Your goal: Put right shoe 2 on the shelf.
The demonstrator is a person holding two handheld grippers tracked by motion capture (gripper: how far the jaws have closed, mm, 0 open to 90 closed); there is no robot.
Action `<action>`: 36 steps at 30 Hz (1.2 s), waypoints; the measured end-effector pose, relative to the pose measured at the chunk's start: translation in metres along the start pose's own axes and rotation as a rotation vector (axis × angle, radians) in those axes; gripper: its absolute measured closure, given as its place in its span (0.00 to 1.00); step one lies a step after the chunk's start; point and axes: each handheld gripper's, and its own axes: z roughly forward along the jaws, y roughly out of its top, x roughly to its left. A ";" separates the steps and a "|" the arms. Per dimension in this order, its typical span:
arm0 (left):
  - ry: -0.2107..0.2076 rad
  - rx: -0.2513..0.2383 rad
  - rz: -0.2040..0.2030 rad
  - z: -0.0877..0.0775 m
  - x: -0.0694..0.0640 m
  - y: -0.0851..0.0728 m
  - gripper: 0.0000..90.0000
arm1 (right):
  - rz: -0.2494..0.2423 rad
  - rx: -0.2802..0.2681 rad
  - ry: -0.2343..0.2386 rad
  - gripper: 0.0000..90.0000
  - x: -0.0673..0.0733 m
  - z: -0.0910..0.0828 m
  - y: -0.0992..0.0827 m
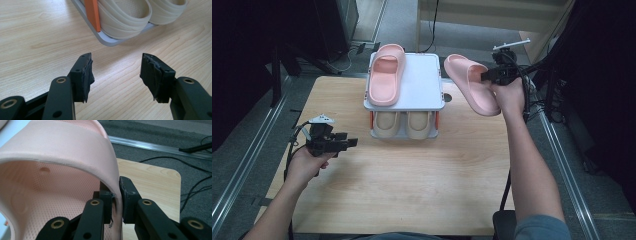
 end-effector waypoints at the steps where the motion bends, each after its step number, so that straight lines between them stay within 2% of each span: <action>1: -0.002 0.002 0.000 0.000 0.000 0.000 0.48 | -0.001 0.009 0.005 0.91 0.006 0.003 0.008; 3: -0.008 0.003 -0.001 -0.001 0.000 0.000 0.48 | -0.006 0.009 0.004 0.91 0.009 0.004 0.010; 5: -0.026 0.011 -0.021 -0.002 0.000 0.001 0.48 | -0.028 0.015 -0.001 0.90 0.024 0.012 0.020; 6: -0.026 0.011 -0.021 -0.002 0.000 0.001 0.48 | -0.028 0.015 -0.001 0.90 0.024 0.012 0.020; 8: -0.026 0.009 -0.020 -0.002 0.000 0.001 0.48 | -0.044 0.025 -0.002 0.90 0.035 0.019 0.025; 9: -0.025 0.011 -0.011 -0.002 0.000 0.001 0.48 | -0.056 0.030 -0.004 0.90 0.046 0.026 0.030; 10: -0.025 0.011 -0.011 -0.002 0.000 0.001 0.48 | -0.056 0.030 -0.004 0.90 0.046 0.026 0.030; 12: -0.021 0.012 -0.005 -0.002 0.000 0.001 0.48 | -0.066 0.032 -0.004 0.90 0.056 0.034 0.034; 14: -0.024 0.010 -0.004 -0.003 -0.001 0.001 0.48 | -0.082 0.043 -0.017 0.90 0.065 0.041 0.039; 15: -0.023 0.008 0.002 -0.003 -0.001 0.001 0.48 | -0.100 0.048 -0.039 0.90 0.074 0.046 0.044; 16: -0.027 0.005 0.002 -0.003 -0.001 0.001 0.48 | -0.100 0.048 -0.039 0.90 0.074 0.046 0.044; 18: -0.031 0.003 0.002 -0.003 -0.002 0.002 0.48 | -0.109 0.051 -0.060 0.90 0.082 0.052 0.049; 19: -0.048 0.002 -0.003 -0.004 -0.002 0.002 0.48 | -0.118 0.050 -0.077 0.90 0.090 0.056 0.053; 20: -0.048 0.002 -0.003 -0.004 -0.002 0.002 0.48 | -0.118 0.050 -0.077 0.90 0.090 0.056 0.053; 21: -0.056 -0.001 0.000 -0.005 -0.002 0.003 0.48 | -0.117 0.038 -0.089 0.89 0.098 0.061 0.055; 25: -0.056 -0.011 0.000 -0.006 -0.002 0.003 0.48 | -0.112 0.036 -0.095 0.88 0.106 0.068 0.057; 27: -0.051 -0.012 -0.001 -0.006 -0.002 0.003 0.48 | -0.084 0.036 -0.094 0.87 0.112 0.073 0.059; 30: -0.052 -0.013 -0.001 -0.006 -0.002 0.003 0.48 | -0.077 0.034 -0.083 0.86 0.116 0.075 0.059; 36: -0.051 -0.009 0.000 -0.006 -0.002 0.003 0.48 | -0.092 0.050 -0.055 0.83 0.122 0.073 0.056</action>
